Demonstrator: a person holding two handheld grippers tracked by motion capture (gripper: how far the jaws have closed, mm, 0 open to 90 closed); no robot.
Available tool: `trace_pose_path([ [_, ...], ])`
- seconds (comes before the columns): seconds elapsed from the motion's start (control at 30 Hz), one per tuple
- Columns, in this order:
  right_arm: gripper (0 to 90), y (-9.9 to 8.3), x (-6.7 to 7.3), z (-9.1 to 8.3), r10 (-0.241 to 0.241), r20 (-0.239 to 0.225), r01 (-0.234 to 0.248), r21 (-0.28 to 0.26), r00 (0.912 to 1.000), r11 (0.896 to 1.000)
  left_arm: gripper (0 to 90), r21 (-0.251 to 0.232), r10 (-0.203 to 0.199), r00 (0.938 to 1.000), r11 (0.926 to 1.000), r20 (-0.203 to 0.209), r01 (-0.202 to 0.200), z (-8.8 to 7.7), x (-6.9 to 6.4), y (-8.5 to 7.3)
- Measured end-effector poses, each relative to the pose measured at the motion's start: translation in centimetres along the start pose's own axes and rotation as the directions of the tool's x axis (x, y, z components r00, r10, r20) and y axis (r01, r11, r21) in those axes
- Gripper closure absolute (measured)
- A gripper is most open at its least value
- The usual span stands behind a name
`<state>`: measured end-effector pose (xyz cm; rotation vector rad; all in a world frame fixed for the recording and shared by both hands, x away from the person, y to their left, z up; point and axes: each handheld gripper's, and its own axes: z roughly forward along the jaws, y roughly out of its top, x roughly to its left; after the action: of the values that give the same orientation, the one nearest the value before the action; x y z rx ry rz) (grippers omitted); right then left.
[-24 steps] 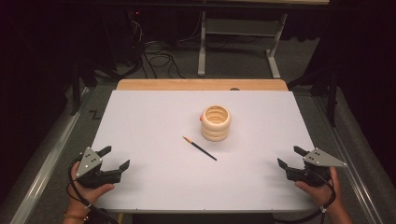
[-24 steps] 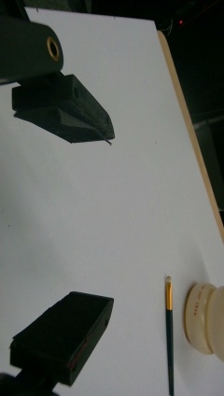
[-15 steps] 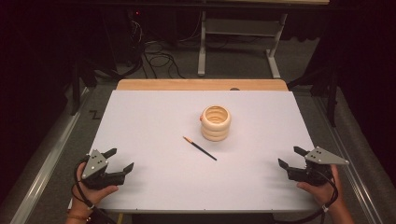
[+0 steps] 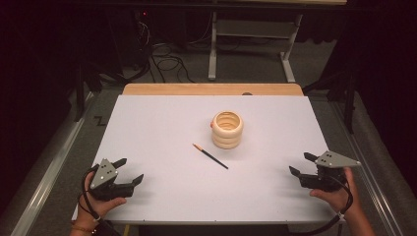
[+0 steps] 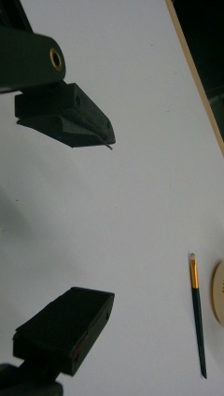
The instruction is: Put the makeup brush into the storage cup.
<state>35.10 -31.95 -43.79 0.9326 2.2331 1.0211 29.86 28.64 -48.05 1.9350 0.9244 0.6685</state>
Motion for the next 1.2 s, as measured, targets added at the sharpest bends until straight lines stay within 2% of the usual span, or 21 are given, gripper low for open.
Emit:
trace_pose_path([
  [0.4,30.5,0.7,0.4,0.2,-0.023,-0.016,0.024,0.027,0.9996,0.999,21.1,0.009,0.004,1.0,1.0,0.009,-0.004,0.1,-0.1,0.0],
  [0.6,30.1,2.0,0.9,0.4,-0.045,-0.031,0.046,0.029,0.9985,0.999,21.1,0.01,0.002,0.9999,1.0,0.012,-0.002,0.1,-0.1,0.0],
  [0.83,29.6,3.6,1.7,0.8,-0.06,-0.081,0.063,0.035,0.9949,0.997,21.1,0.014,0.005,0.9998,0.9999,0.021,-0.005,0.1,-0.2,0.0],
  [1.07,29.4,5.3,2.6,2.0,-0.077,-0.116,0.088,0.09,0.9902,0.992,21.1,0.021,0.003,0.9996,0.9998,0.03,-0.003,0.3,-0.2,-0.1],
  [1.2,29.4,6.5,3.2,2.5,-0.08,-0.139,0.095,0.103,0.987,0.99,21.0,0.031,0.008,0.9994,0.9995,0.035,-0.009,0.4,-0.3,-0.1],
])
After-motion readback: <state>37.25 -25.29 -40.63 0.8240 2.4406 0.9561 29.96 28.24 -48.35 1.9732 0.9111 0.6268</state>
